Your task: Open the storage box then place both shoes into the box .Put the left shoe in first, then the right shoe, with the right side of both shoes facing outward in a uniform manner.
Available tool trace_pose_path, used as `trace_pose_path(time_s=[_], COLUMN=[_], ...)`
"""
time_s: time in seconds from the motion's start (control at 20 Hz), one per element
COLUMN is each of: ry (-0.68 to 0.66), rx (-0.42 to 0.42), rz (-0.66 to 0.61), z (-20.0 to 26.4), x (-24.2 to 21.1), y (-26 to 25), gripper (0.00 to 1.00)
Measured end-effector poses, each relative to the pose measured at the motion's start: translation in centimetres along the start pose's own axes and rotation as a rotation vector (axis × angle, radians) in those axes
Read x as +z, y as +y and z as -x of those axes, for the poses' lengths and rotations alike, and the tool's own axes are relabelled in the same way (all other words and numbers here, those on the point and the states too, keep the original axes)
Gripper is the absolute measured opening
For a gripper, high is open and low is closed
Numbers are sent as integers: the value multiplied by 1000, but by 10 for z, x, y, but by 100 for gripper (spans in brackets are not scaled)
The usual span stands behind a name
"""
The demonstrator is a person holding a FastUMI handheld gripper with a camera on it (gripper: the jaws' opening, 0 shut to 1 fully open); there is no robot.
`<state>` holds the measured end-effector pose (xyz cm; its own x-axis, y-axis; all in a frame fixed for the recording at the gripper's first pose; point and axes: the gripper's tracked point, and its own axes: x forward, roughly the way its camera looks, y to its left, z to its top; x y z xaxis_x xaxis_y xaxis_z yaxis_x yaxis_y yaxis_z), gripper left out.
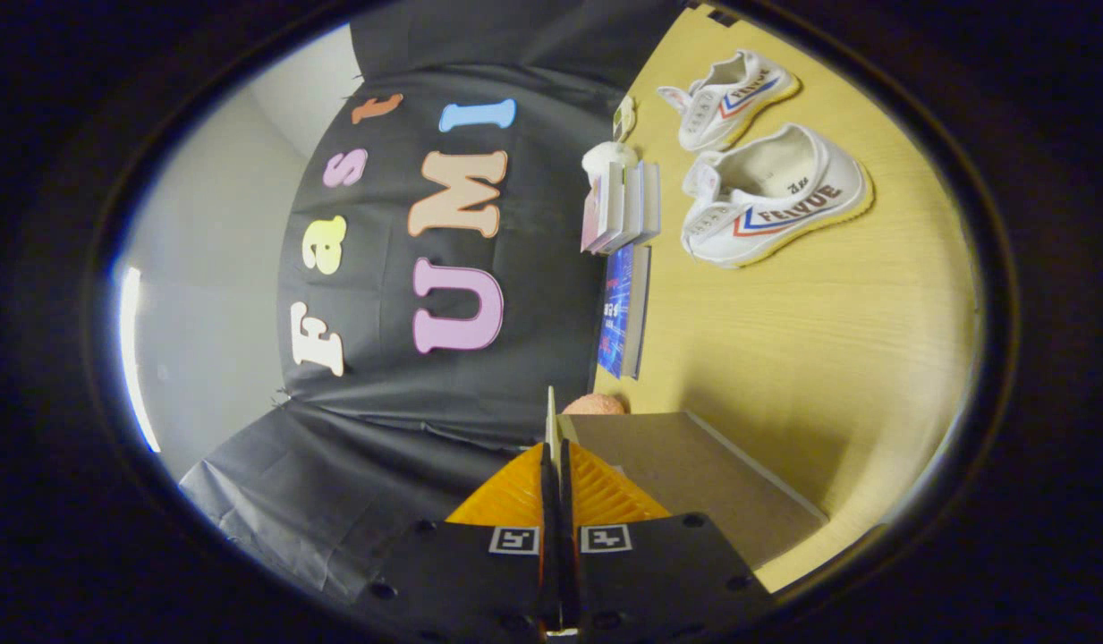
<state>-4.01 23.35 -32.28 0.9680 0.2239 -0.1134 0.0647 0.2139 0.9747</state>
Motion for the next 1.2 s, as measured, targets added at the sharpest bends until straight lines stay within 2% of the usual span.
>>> trace_pose_path(time_s=[0.35,0.6,0.85,0.95,1.2], ry=[9,32,86,94,113], rx=[56,120,149,134,117], rz=[77,147,222,246,228], z=[8,16,21,20,19], x=[-15,-40,-87,-109,-160], y=[60,124,171,180,193], gripper=[3,3,3,3,3])
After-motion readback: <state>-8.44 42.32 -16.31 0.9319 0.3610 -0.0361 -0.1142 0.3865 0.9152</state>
